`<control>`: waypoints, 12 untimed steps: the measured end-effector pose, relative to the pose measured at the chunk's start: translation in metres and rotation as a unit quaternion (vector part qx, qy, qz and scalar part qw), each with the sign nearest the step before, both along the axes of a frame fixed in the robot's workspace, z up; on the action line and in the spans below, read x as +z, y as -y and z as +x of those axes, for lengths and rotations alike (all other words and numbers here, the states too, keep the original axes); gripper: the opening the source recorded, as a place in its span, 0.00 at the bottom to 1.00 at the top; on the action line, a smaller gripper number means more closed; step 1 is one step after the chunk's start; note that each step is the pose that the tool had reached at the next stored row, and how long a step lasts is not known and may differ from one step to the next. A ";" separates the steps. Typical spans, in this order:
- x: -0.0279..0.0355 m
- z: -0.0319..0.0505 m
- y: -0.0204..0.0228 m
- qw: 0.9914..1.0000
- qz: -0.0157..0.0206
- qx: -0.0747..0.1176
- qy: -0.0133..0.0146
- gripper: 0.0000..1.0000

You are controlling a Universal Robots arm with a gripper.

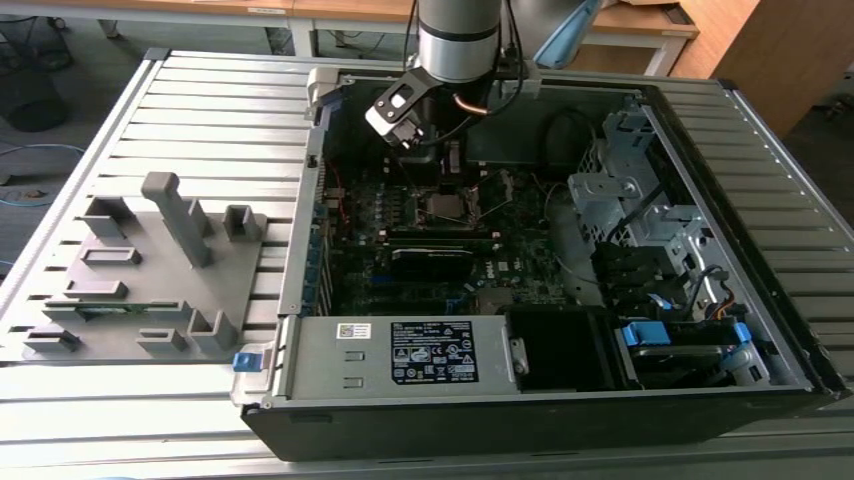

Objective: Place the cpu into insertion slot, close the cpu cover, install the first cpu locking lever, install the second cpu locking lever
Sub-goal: 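Close the cpu cover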

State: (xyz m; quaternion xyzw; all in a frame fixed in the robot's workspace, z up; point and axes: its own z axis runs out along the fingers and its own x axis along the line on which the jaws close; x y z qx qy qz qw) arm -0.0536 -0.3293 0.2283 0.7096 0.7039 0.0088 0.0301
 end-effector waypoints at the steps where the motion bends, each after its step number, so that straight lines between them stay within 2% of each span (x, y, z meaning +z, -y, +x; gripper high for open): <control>1: -0.0001 0.0003 0.0000 1.000 0.000 0.000 -0.006 0.10; 2: -0.0002 0.0005 0.0000 1.000 0.000 0.000 -0.011 0.10; 3: -0.0001 0.0005 0.0000 1.000 0.000 0.000 -0.012 0.10; 8: -0.0002 0.0005 0.0000 1.000 0.000 0.000 -0.014 0.10; 12: 0.0016 0.0005 0.0000 1.000 0.000 0.000 -0.014 0.10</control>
